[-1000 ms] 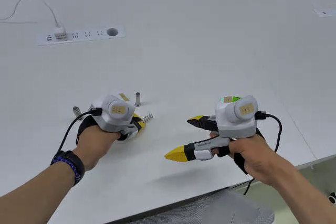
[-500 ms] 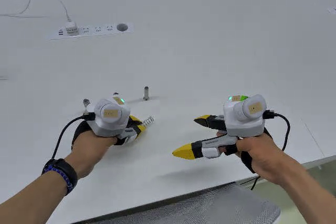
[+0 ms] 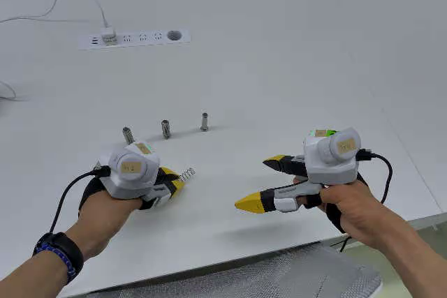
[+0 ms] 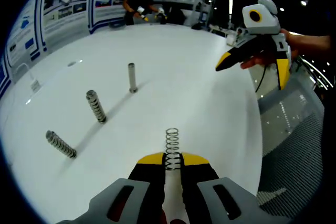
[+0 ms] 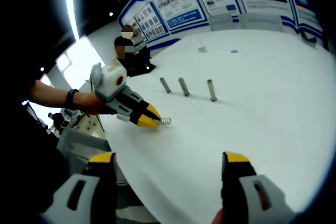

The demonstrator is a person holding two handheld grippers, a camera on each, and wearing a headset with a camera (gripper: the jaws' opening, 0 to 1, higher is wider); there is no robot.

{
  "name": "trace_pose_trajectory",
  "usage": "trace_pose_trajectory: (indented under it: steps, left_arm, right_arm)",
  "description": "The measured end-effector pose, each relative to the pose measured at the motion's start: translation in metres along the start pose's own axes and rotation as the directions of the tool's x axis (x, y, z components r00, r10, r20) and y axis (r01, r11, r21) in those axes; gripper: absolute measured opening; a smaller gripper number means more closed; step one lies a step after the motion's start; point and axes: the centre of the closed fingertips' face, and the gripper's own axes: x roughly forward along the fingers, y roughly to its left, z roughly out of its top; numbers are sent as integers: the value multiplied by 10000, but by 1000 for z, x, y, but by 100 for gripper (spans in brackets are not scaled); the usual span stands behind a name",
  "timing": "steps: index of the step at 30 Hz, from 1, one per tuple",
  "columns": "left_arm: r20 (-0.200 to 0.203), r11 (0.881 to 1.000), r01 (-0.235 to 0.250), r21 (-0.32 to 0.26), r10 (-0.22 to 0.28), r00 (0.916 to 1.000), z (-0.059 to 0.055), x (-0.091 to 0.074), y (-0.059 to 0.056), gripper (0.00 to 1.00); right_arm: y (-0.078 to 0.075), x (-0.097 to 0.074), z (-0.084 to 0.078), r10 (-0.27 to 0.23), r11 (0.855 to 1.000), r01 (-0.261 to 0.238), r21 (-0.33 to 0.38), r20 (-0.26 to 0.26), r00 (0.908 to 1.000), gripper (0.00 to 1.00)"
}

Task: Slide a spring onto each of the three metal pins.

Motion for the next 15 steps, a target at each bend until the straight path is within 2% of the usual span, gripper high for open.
trace_pose_trajectory:
  steps: [6,15]
  left_arm:
    - [-102,9997,-212,-101,211,9997,-14,-19,5,10]
    - [61,9966,-641,-517,645,9979,-20,-45,16,10]
  right_arm:
    - [2,2,-1,14,10000,-14,15,-40,10000,84]
    - [10,9,-2,230,9997,-230,25,-121,9997,83]
